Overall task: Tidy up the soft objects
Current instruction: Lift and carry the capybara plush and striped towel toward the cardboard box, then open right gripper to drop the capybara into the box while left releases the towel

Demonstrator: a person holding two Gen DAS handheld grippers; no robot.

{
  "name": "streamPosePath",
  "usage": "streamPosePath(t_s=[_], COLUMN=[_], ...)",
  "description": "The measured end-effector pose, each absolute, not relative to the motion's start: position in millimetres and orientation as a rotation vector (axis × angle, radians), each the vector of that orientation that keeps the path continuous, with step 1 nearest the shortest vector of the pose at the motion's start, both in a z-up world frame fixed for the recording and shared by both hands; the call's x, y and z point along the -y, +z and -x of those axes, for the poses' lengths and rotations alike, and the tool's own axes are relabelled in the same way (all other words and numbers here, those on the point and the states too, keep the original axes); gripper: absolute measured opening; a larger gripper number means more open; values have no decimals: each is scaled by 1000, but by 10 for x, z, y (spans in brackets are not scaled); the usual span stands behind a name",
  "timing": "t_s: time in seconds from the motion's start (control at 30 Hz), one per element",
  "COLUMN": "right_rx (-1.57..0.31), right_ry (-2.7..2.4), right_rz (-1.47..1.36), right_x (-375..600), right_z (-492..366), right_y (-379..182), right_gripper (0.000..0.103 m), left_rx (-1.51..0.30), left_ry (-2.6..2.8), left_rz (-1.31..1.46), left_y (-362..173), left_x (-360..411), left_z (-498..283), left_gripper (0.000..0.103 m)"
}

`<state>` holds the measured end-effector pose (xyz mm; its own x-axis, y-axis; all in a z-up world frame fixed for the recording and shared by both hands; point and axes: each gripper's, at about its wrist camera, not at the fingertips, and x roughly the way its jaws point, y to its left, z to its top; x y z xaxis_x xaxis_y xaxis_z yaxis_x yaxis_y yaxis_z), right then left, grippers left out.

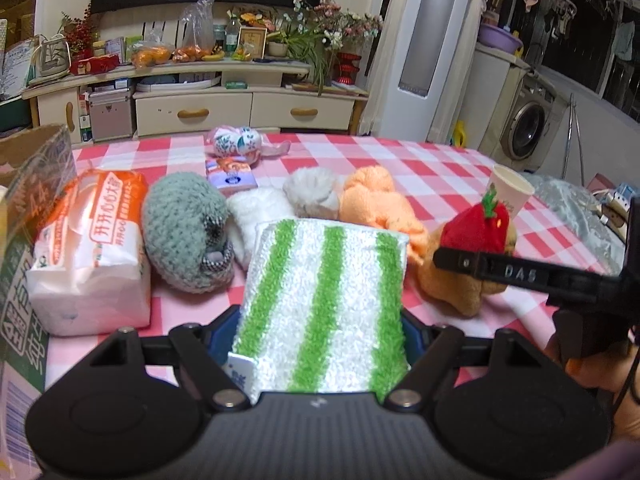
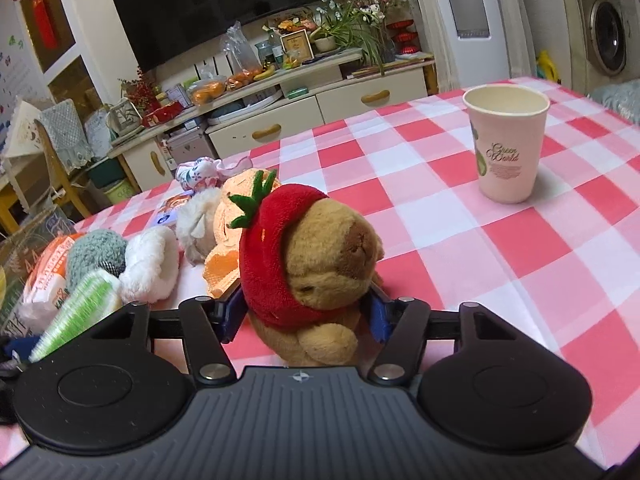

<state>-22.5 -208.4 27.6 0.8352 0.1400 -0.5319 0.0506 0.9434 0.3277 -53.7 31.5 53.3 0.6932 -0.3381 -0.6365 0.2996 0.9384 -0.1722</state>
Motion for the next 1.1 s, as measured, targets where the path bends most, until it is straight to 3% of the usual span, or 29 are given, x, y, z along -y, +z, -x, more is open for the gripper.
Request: streamPosePath(t_s=[0.57, 1.1], right_rx=[-492, -453], right_ry=[93, 423], right_rz=[-375, -270], right_x=[1969, 892], right_z=[595, 410], right_y=[673, 1140], right_gripper=[73, 73], left_rx=[-572, -433], left_ry=[-322, -76], left_rz=[144, 266], left_y=[995, 1336], left_x=[-790, -1871], left_z=[740, 803], left_gripper=[78, 78])
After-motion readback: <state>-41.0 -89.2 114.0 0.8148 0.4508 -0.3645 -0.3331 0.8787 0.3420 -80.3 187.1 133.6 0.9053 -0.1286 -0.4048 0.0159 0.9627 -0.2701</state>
